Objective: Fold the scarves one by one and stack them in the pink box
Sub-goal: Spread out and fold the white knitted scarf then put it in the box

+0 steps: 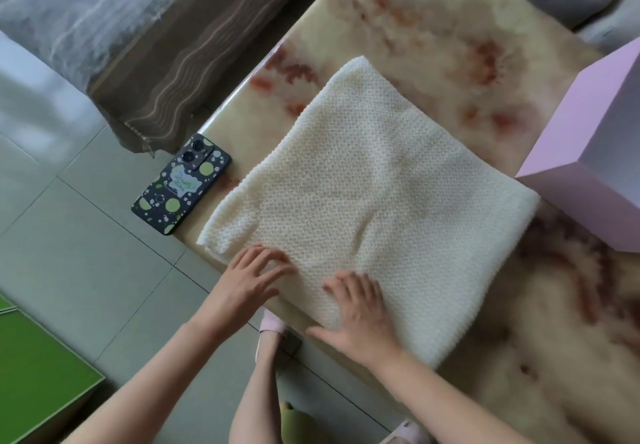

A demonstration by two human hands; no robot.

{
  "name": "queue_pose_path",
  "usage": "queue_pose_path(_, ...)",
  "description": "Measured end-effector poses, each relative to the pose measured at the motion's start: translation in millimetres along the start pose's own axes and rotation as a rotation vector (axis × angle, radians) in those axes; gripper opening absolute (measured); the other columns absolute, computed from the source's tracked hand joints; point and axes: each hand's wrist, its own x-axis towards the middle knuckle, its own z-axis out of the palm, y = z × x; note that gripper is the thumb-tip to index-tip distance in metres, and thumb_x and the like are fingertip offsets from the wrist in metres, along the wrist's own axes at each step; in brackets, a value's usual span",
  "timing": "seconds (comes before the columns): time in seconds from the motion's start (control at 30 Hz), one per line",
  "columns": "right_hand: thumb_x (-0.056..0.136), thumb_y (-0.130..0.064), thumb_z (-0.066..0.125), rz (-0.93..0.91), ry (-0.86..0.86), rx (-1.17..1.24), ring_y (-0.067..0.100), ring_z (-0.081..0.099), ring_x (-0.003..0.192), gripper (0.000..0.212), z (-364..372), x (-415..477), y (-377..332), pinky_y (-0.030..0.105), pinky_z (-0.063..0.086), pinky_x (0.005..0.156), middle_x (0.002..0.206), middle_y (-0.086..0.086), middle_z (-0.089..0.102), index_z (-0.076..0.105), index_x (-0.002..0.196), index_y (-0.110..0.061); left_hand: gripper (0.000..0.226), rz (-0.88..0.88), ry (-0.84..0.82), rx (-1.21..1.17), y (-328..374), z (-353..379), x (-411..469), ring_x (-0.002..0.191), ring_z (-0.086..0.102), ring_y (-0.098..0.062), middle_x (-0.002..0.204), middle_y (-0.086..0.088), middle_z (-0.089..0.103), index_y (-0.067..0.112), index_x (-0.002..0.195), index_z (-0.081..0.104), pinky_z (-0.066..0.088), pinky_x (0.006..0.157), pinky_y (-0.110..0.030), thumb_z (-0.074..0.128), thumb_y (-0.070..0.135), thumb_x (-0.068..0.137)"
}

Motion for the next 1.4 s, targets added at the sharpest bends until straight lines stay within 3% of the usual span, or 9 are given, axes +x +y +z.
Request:
queue_pose_path(0.17, 0.064, -0.035, 0.075, 0.032, 0.054, -0.109, 0.019, 0.055, 0.093, 0.045, 22, -23, -15, 0.031, 0.039, 0.088, 0.107, -0.002, 0.056, 0.056, 0.102, -0.023, 0.032, 0.041, 0.003, 0.078, -7, 1, 2, 0.101, 0.052, -0.019, 0.107, 0.003, 0.059, 0.024, 0.107, 0.062, 0.034, 0.095, -0.032, 0.071, 0.025, 0.076)
queue_pose_path(0.33, 0.073, -0.017, 0.058, -0.108, 0.157, 0.065, 0.015, 0.055, 0.082, 0.025, 22, -28, -9, 0.026, 0.044, 0.075, 0.089, -0.006, 0.058, 0.061, 0.096, -0.023, 0.026, 0.040, 0.016, 0.048, -8, -5, -11, 0.087, 0.055, -0.020, 0.095, 0.003, 0.060, 0.021, 0.098, 0.065, 0.038, 0.081, -0.026, 0.046, 0.036, 0.089)
queue_pose_path(0.53, 0.078, -0.033, 0.059, -0.153, 0.066, 0.185, 0.012, 0.050, 0.091, 0.022, 22, -26, 1, 0.028, 0.044, 0.081, 0.097, -0.007, 0.059, 0.064, 0.097, -0.024, 0.022, 0.028, -0.098, 0.046, -4, -7, 0, 0.086, 0.054, -0.020, 0.092, 0.006, 0.057, 0.028, 0.100, 0.061, 0.034, 0.077, -0.024, 0.050, 0.038, 0.083)
queue_pose_path(0.67, 0.092, -0.040, 0.049, 0.091, 0.246, 0.276, 0.016, 0.039, 0.124, 0.038, -7, 11, 22, 0.036, 0.036, 0.105, 0.133, 0.000, 0.050, 0.057, 0.123, -0.020, 0.045, -0.010, -0.060, -0.040, 8, -19, 8, 0.120, 0.044, -0.014, 0.122, 0.007, 0.053, 0.033, 0.122, 0.056, 0.030, 0.105, -0.033, 0.045, 0.059, 0.088)
queue_pose_path(0.83, 0.094, -0.056, 0.030, 0.153, 0.133, 0.102, 0.022, -0.019, 0.145, 0.068, -47, 83, 60, 0.045, -0.011, 0.115, 0.159, -0.003, -0.014, 0.001, 0.151, -0.034, 0.060, -0.280, -0.031, 0.106, 26, -8, 40, 0.147, -0.004, -0.024, 0.160, 0.000, 0.005, 0.038, 0.148, 0.019, -0.002, 0.114, -0.061, 0.028, 0.057, 0.092)
queue_pose_path(0.9, 0.093, -0.064, 0.021, 0.194, 0.018, -0.031, 0.026, -0.027, 0.142, 0.071, -52, 107, 74, 0.052, -0.013, 0.114, 0.155, -0.005, -0.027, -0.014, 0.148, -0.037, 0.069, -0.447, -0.078, 0.145, 20, 4, 41, 0.144, -0.022, -0.024, 0.158, 0.005, -0.015, 0.043, 0.148, 0.000, -0.015, 0.109, -0.063, 0.017, 0.069, 0.087)
queue_pose_path(1.0, 0.087, -0.072, 0.003, 0.256, -0.154, -0.226, 0.026, -0.031, 0.139, 0.073, -60, 125, 102, 0.057, -0.007, 0.115, 0.151, -0.003, -0.035, -0.027, 0.143, -0.038, 0.073, -0.514, -0.085, 0.174, 8, 11, 31, 0.143, -0.024, -0.023, 0.157, 0.007, -0.020, 0.044, 0.148, -0.004, -0.015, 0.107, -0.065, 0.016, 0.074, 0.085)
queue_pose_path(1.2, 0.093, -0.065, 0.024, 0.193, 0.025, 0.038, 0.026, -0.032, 0.140, 0.072, -62, 134, 81, 0.056, -0.017, 0.110, 0.154, -0.006, -0.029, -0.013, 0.148, -0.038, 0.071, -0.540, 0.034, 0.144, 11, 3, 38, 0.145, -0.016, -0.021, 0.159, 0.001, -0.010, 0.033, 0.151, 0.008, -0.006, 0.112, -0.063, 0.023, 0.065, 0.089)
queue_pose_path(1.4, 0.089, -0.069, 0.028, 0.258, -0.161, -0.045, 0.030, -0.035, 0.137, 0.077, -67, 160, 82, 0.063, -0.019, 0.107, 0.153, -0.006, -0.031, -0.012, 0.148, -0.040, 0.078, -0.570, -0.067, 0.149, 8, 6, 46, 0.143, -0.024, -0.022, 0.157, -0.001, -0.018, 0.036, 0.150, -0.005, -0.009, 0.111, -0.064, 0.014, 0.073, 0.084)
